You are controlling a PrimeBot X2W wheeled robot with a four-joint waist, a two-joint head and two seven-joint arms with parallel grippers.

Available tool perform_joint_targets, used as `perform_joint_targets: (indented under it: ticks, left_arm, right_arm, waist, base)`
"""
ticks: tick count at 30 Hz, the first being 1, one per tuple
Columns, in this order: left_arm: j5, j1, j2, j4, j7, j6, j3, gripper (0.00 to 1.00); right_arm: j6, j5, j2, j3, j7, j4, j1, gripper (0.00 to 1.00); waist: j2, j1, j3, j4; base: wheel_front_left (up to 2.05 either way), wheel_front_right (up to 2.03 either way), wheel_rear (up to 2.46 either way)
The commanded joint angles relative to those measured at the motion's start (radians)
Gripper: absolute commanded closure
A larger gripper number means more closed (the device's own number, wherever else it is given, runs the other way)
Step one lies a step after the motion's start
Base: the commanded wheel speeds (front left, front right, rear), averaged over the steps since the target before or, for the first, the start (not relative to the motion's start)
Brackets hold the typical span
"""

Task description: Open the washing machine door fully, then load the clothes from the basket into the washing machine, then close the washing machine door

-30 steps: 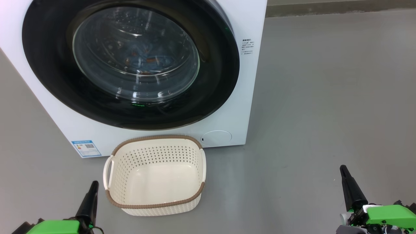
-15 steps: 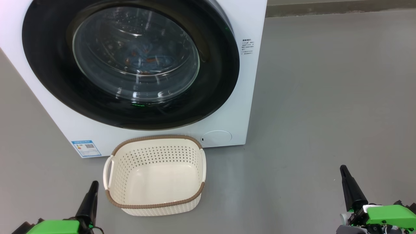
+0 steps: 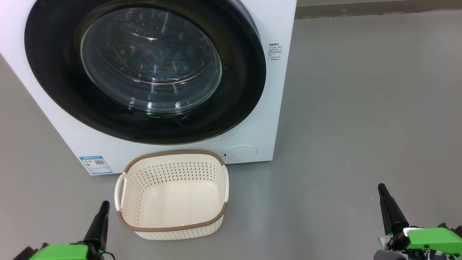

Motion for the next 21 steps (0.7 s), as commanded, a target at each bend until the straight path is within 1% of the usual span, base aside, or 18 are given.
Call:
perform_joint_targets:
  ticks: [1,21]
  left_arm:
    - [-0.008,-0.041,0.019,-0.021,0.006,-0.007,0.034,1.0]
    - [-0.008,-0.041,0.019,-0.021,0.006,-0.007,0.034,1.0]
  right_arm:
    - [0.002,-0.003,-0.002,0.022,0.007,-0.024,-0.04,1.0]
    - [0.002,-0.004,-0.001,0.021,0.008,-0.024,-0.04,1.0]
  waist:
    - [-0.0001,0.0,0.0,0.0]
    - [-0.0001,0.0,0.0,0.0]
  base:
    - [0.0,0.0,0.0]
    - [0.0,0.0,0.0]
